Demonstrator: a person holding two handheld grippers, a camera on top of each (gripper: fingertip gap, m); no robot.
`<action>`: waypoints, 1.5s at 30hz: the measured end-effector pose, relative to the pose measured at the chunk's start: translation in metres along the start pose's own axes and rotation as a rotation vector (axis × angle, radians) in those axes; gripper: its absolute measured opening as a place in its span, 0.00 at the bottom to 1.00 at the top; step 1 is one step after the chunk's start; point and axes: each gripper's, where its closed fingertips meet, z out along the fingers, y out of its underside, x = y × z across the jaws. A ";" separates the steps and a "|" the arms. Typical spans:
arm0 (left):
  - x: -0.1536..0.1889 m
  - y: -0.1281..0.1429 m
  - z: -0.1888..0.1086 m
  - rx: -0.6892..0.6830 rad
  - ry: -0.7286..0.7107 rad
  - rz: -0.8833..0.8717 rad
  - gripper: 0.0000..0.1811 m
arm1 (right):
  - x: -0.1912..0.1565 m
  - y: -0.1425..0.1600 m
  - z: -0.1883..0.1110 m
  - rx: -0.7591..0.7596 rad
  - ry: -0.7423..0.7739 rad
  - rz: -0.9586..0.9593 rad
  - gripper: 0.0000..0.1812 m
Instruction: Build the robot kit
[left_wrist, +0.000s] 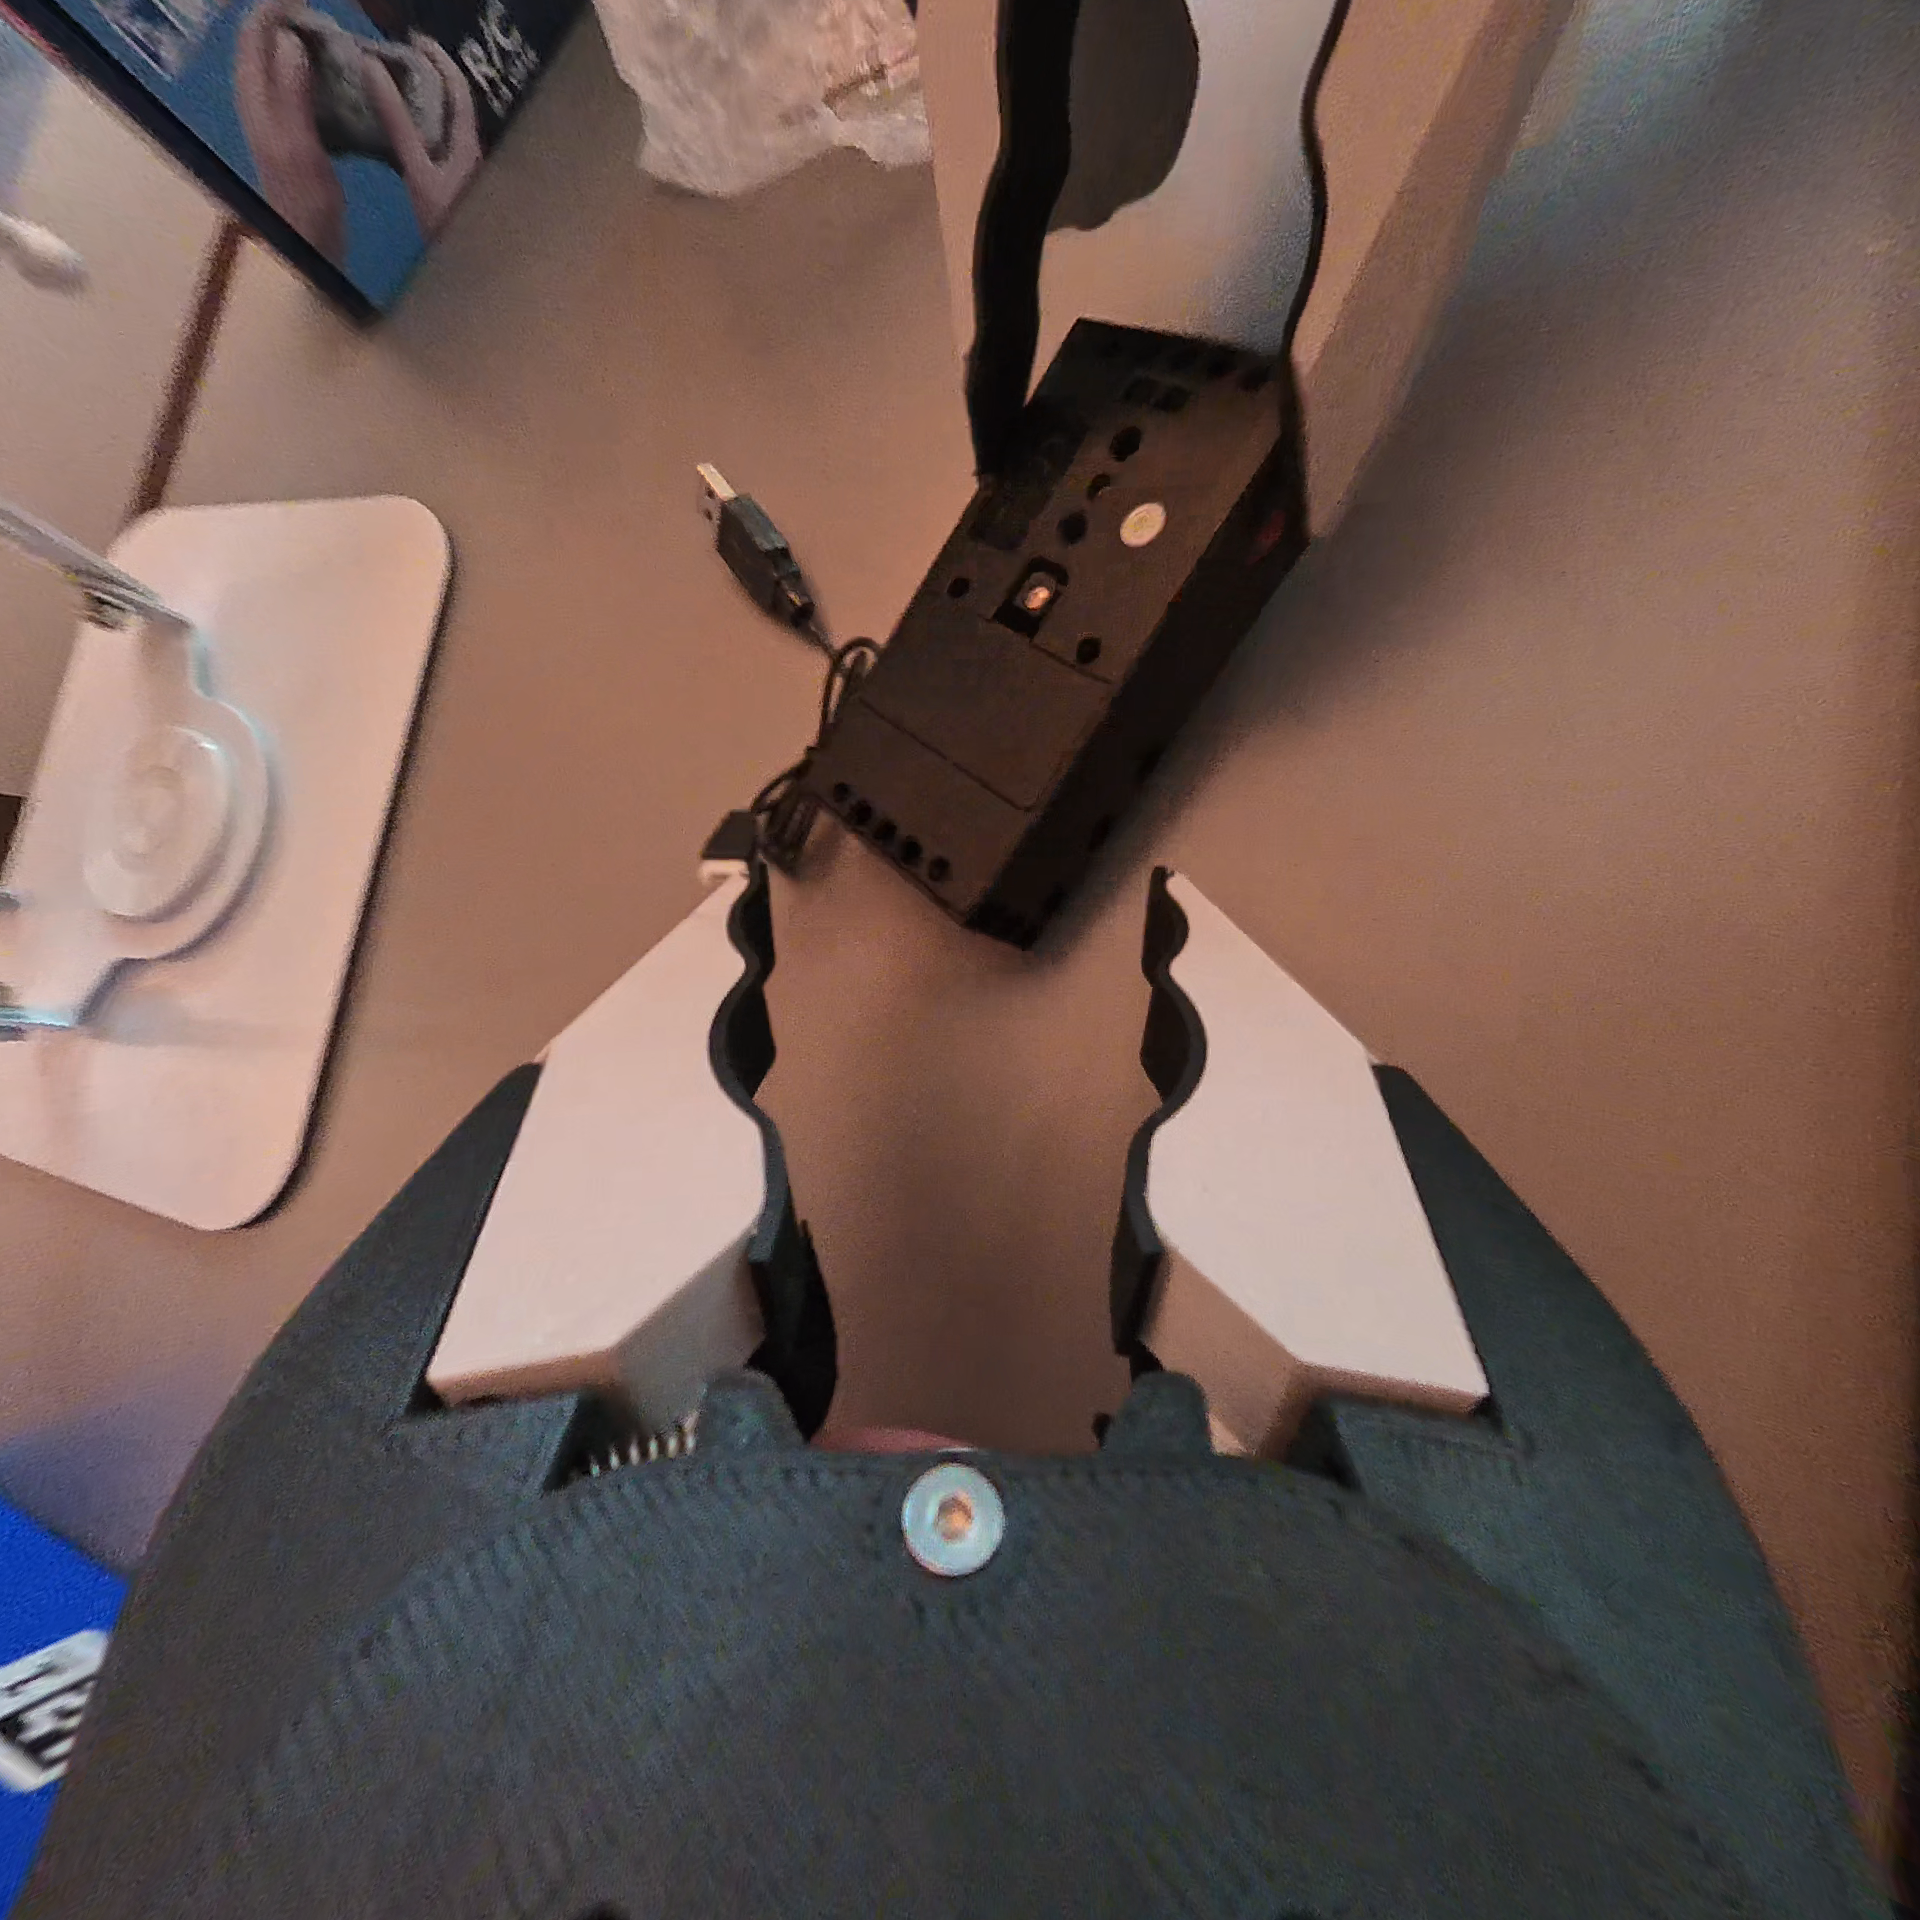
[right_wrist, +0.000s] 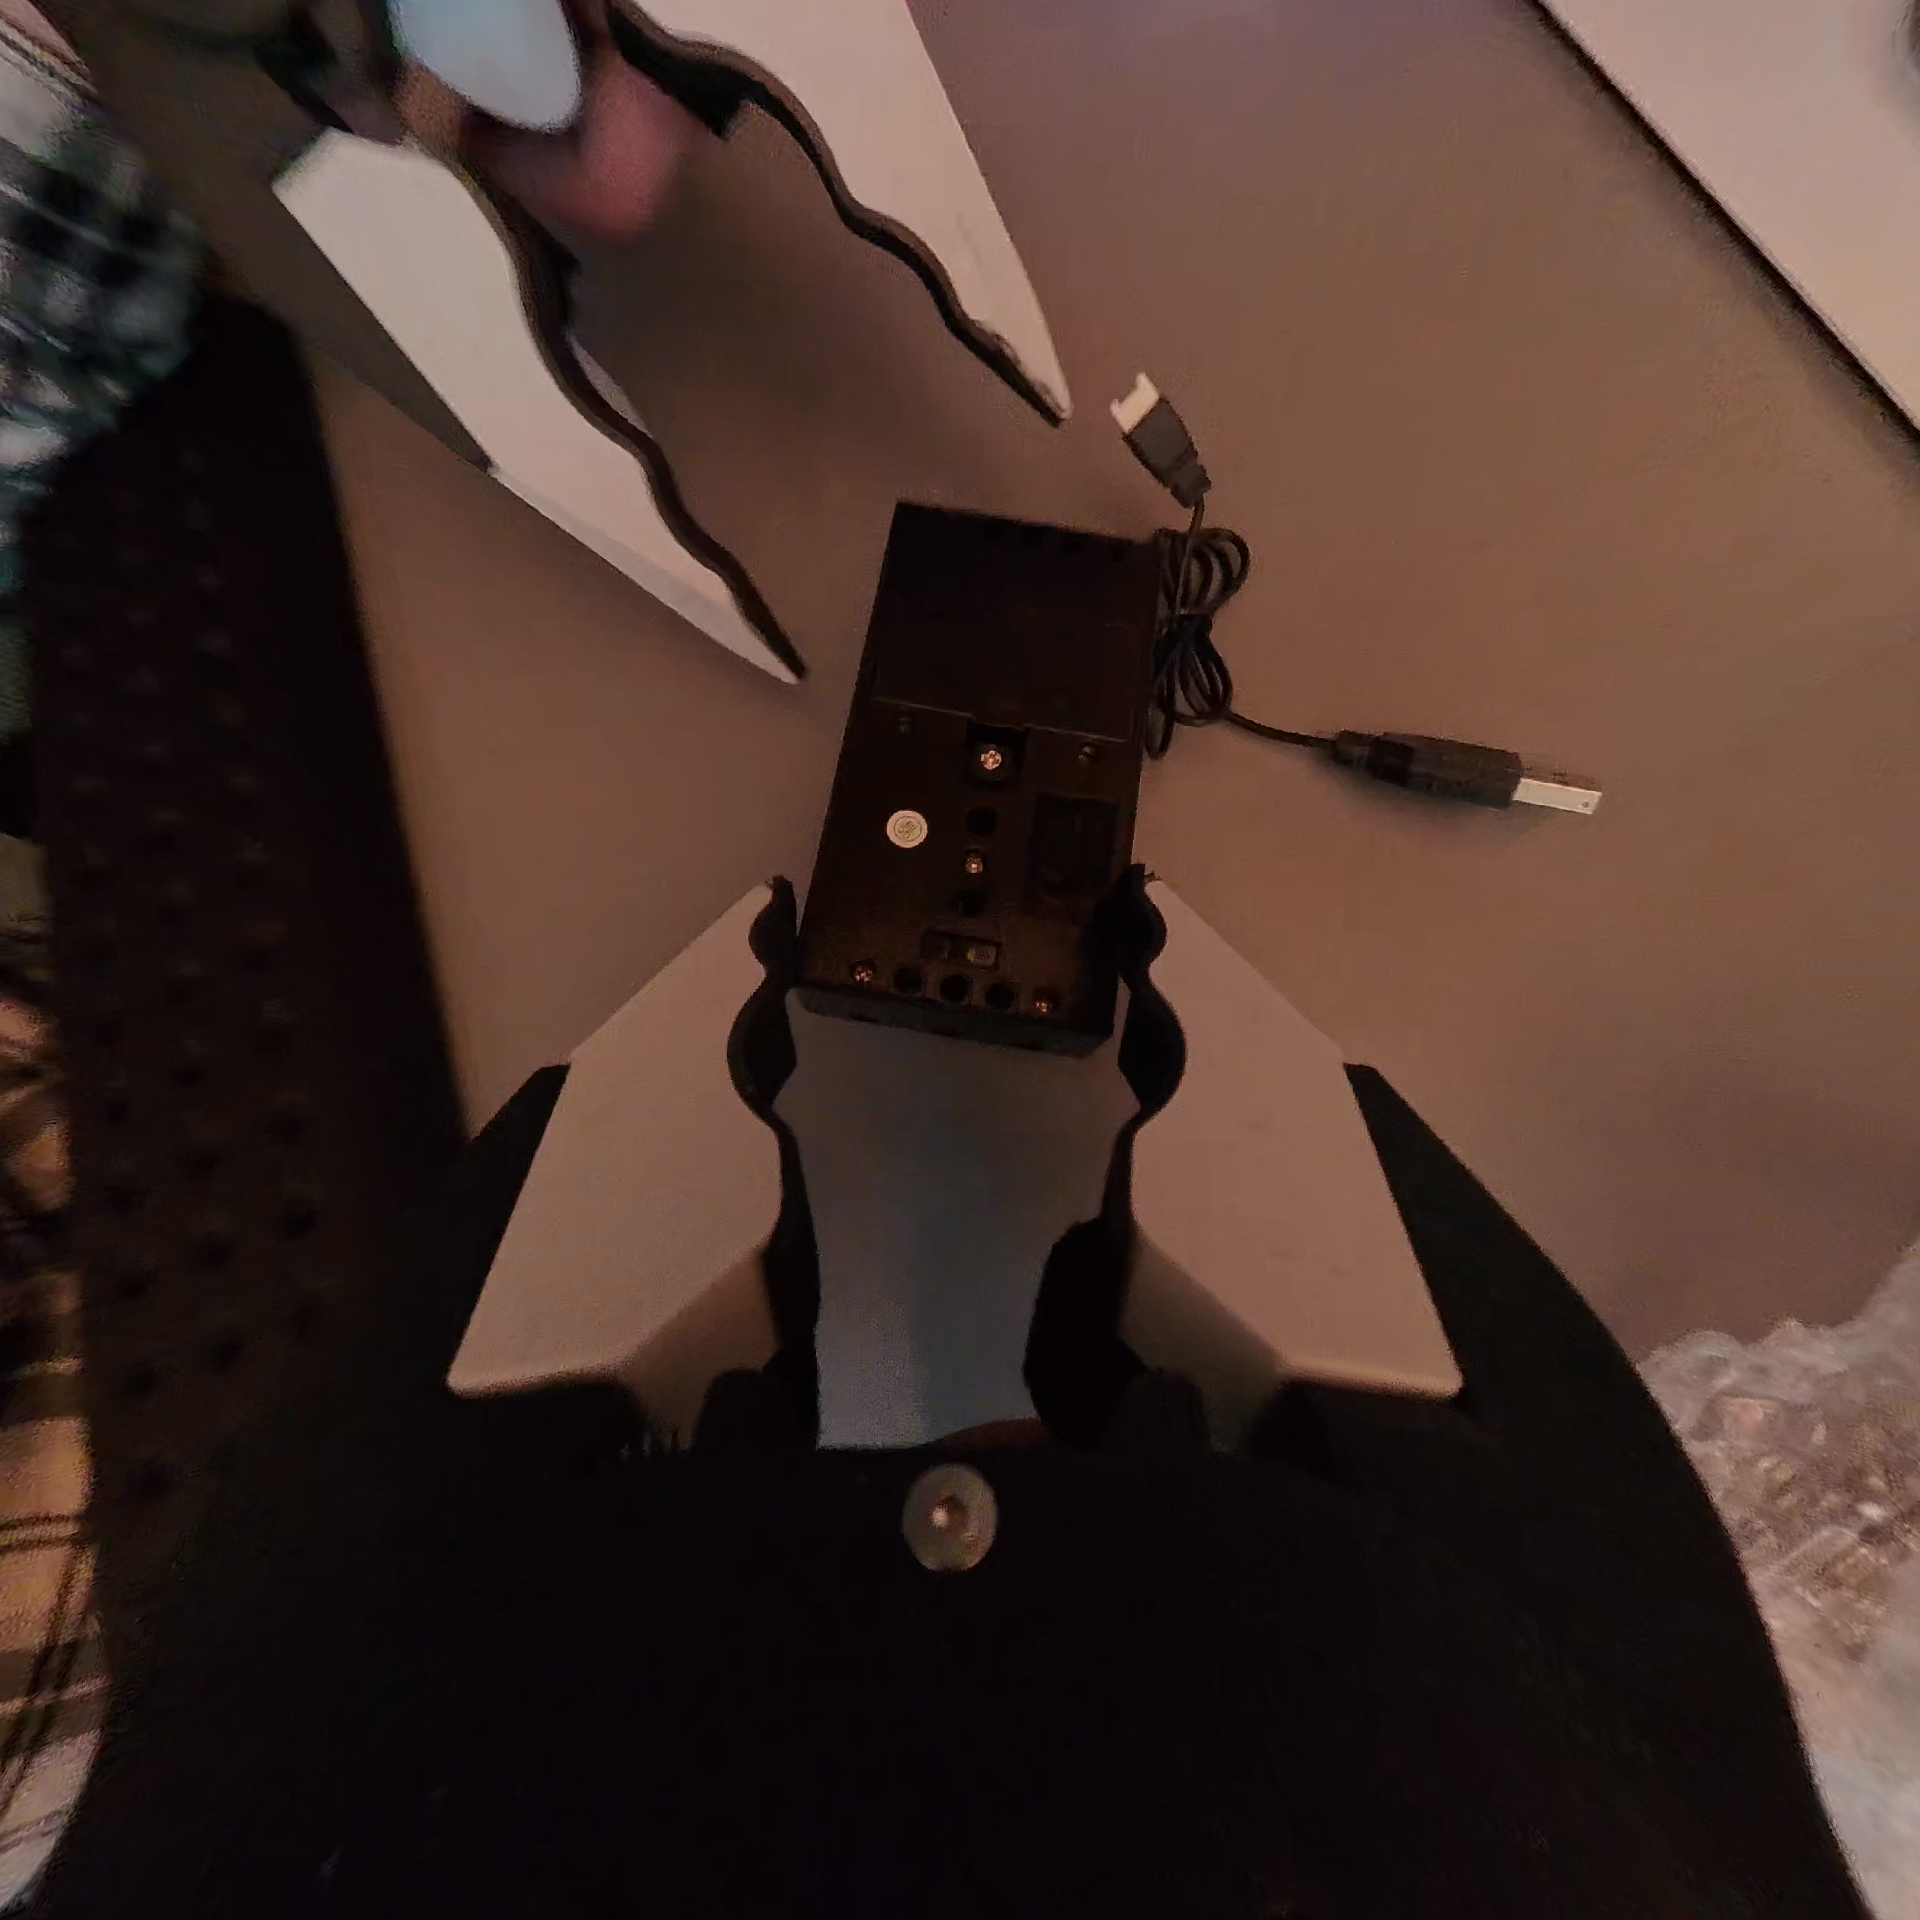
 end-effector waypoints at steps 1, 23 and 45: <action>-0.002 -0.002 0.001 0.010 -0.022 0.026 0.39 | -0.003 -0.004 -0.004 0.027 -0.045 0.027 0.34; 0.054 -0.014 -0.004 -0.053 0.218 0.034 0.32 | -0.009 0.035 -0.040 -0.122 0.036 -0.220 0.31; 0.092 -0.011 0.011 -0.173 0.256 -0.167 0.42 | -0.003 0.039 0.003 -0.187 0.182 -0.384 0.18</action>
